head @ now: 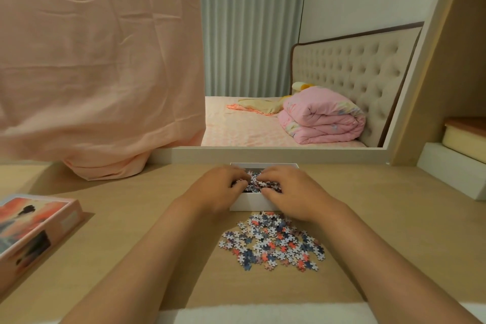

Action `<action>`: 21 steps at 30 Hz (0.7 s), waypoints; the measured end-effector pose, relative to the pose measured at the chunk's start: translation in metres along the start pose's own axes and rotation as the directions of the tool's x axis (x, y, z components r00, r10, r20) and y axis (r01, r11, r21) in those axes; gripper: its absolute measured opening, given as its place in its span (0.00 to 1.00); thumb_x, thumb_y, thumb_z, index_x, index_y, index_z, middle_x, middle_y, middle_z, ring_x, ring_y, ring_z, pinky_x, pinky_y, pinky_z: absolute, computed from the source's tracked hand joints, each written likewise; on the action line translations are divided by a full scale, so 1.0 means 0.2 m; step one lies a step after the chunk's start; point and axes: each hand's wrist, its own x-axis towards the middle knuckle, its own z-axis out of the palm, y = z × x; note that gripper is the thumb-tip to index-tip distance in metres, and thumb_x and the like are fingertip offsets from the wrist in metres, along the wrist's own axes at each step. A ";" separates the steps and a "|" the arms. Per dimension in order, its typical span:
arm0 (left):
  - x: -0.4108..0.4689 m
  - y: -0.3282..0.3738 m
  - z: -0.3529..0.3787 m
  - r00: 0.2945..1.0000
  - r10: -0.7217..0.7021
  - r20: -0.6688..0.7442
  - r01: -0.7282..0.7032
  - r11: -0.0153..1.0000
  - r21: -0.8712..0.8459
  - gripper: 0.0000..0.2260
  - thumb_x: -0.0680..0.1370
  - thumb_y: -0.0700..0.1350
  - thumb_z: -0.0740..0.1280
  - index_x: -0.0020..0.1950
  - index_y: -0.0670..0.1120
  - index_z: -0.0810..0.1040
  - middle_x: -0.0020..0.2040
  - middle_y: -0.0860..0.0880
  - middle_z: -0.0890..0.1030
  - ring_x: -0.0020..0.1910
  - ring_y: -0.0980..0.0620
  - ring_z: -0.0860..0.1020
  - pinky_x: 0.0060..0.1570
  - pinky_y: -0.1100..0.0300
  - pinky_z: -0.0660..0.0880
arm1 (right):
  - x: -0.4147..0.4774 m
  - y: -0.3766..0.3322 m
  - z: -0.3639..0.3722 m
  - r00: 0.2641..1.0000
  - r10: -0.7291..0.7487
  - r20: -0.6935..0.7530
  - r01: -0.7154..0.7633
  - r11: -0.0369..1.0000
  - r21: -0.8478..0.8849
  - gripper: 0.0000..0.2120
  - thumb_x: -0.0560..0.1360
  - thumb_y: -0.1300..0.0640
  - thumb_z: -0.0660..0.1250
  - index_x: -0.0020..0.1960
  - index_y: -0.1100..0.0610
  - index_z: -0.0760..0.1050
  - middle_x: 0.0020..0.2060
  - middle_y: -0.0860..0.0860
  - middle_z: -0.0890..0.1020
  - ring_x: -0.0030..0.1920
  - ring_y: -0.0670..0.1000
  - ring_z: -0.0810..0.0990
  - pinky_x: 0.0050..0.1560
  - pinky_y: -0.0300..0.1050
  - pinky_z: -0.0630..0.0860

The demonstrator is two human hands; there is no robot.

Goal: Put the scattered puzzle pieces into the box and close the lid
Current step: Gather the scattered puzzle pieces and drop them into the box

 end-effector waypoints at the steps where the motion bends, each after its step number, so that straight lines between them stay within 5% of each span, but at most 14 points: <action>1: -0.01 0.01 -0.01 0.998 0.040 -0.045 -0.039 0.999 0.032 0.13 0.81 0.50 0.61 0.63 0.53 0.80 0.63 0.55 0.77 0.61 0.55 0.72 0.61 0.59 0.68 | 0.00 0.00 -0.01 0.999 -0.028 -0.035 0.029 1.000 0.013 0.14 0.79 0.48 0.63 0.63 0.44 0.79 0.59 0.42 0.79 0.59 0.45 0.75 0.61 0.48 0.73; 3: -0.04 0.05 -0.02 0.985 0.117 -0.125 -0.107 0.991 0.081 0.10 0.79 0.50 0.63 0.57 0.55 0.81 0.56 0.56 0.77 0.56 0.57 0.71 0.57 0.58 0.70 | -0.01 -0.03 -0.05 0.998 -0.043 -0.040 0.046 0.996 0.072 0.09 0.77 0.50 0.66 0.55 0.44 0.83 0.49 0.40 0.79 0.47 0.41 0.76 0.49 0.43 0.73; 6: -0.11 0.13 -0.05 0.977 0.167 -0.130 -0.151 0.980 0.127 0.06 0.76 0.49 0.64 0.49 0.56 0.80 0.46 0.59 0.75 0.47 0.57 0.73 0.45 0.56 0.73 | -0.03 -0.06 -0.12 0.986 -0.012 0.168 -0.009 0.992 0.125 0.09 0.74 0.53 0.70 0.54 0.44 0.83 0.44 0.38 0.81 0.40 0.37 0.77 0.43 0.35 0.71; 11: -0.20 0.18 0.01 0.979 0.092 0.179 -0.131 0.967 0.218 0.14 0.76 0.57 0.65 0.59 0.55 0.80 0.54 0.56 0.77 0.50 0.53 0.76 0.48 0.54 0.76 | -0.10 -0.10 -0.11 0.885 0.061 0.461 -0.038 0.998 -0.060 0.20 0.71 0.46 0.76 0.61 0.43 0.80 0.42 0.38 0.82 0.43 0.42 0.80 0.46 0.43 0.75; 15: -0.23 0.17 0.07 0.963 0.080 0.259 -0.148 0.956 0.252 0.22 0.77 0.60 0.65 0.68 0.53 0.76 0.63 0.54 0.74 0.61 0.53 0.73 0.57 0.52 0.74 | -0.14 -0.10 -0.07 0.889 0.118 0.443 -0.083 0.992 -0.097 0.24 0.73 0.48 0.74 0.68 0.44 0.76 0.58 0.45 0.82 0.53 0.49 0.79 0.53 0.46 0.76; 19: -0.22 0.17 0.08 0.969 0.134 0.208 -0.164 0.977 0.137 0.14 0.77 0.52 0.68 0.61 0.52 0.81 0.56 0.52 0.77 0.55 0.53 0.75 0.56 0.54 0.73 | -0.15 -0.10 -0.05 0.919 0.096 0.382 -0.079 0.995 -0.061 0.18 0.75 0.53 0.73 0.64 0.46 0.80 0.39 0.40 0.77 0.38 0.42 0.73 0.36 0.36 0.67; 21: -0.22 0.17 0.08 0.973 0.132 0.187 -0.151 0.985 0.087 0.11 0.76 0.50 0.70 0.58 0.52 0.83 0.53 0.52 0.78 0.51 0.53 0.76 0.54 0.56 0.74 | -0.15 -0.10 -0.04 0.933 0.102 0.345 -0.096 0.995 -0.035 0.15 0.74 0.53 0.74 0.61 0.47 0.82 0.39 0.40 0.77 0.39 0.41 0.75 0.37 0.35 0.68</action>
